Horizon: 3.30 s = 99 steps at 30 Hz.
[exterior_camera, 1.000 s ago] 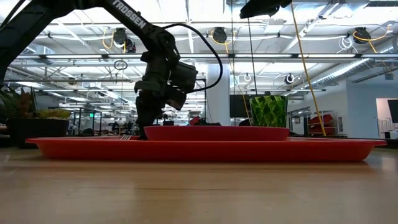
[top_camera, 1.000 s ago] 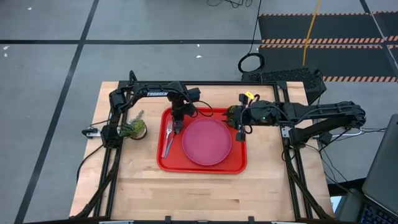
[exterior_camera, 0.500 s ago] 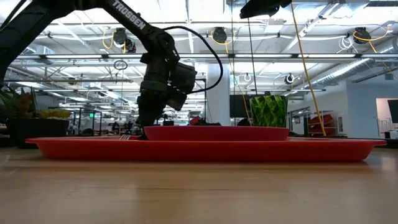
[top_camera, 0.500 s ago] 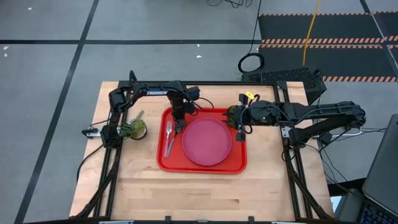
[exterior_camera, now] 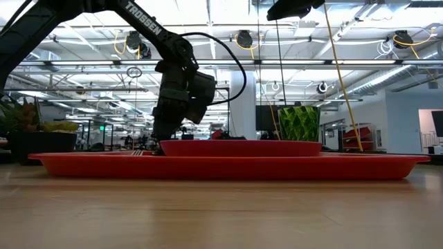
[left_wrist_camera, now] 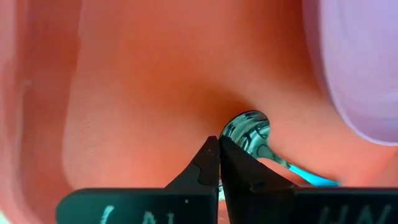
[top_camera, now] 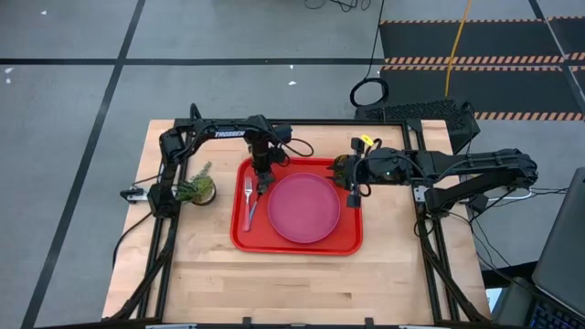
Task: Pick and place plate/cup/fork/spoon on tray
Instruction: Adjust the silverware on the red tray
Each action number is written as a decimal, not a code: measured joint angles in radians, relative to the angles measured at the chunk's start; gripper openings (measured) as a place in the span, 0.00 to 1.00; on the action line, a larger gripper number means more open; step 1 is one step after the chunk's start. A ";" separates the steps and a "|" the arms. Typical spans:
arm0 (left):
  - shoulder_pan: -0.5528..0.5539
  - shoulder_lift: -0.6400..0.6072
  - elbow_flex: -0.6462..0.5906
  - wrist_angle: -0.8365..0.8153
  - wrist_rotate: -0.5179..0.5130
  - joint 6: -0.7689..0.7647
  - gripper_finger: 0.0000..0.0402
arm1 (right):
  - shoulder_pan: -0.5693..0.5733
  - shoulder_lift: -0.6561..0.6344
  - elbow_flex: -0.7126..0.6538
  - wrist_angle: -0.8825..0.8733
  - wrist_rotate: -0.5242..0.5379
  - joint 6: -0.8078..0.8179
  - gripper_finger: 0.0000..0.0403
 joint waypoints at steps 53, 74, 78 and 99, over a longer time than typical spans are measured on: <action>0.059 0.001 0.000 -0.010 0.247 -0.006 0.00 | 0.000 0.000 0.000 -0.011 0.000 0.002 0.26; 0.120 0.001 0.000 0.000 0.244 0.050 0.00 | 0.000 0.000 0.000 -0.039 0.000 0.041 0.26; 0.134 0.001 0.000 0.000 0.248 0.050 0.00 | 0.001 0.000 0.000 -0.056 0.000 0.052 0.26; 0.138 0.001 -0.099 0.079 0.310 0.047 0.00 | 0.002 0.000 0.000 -0.062 0.000 0.068 0.26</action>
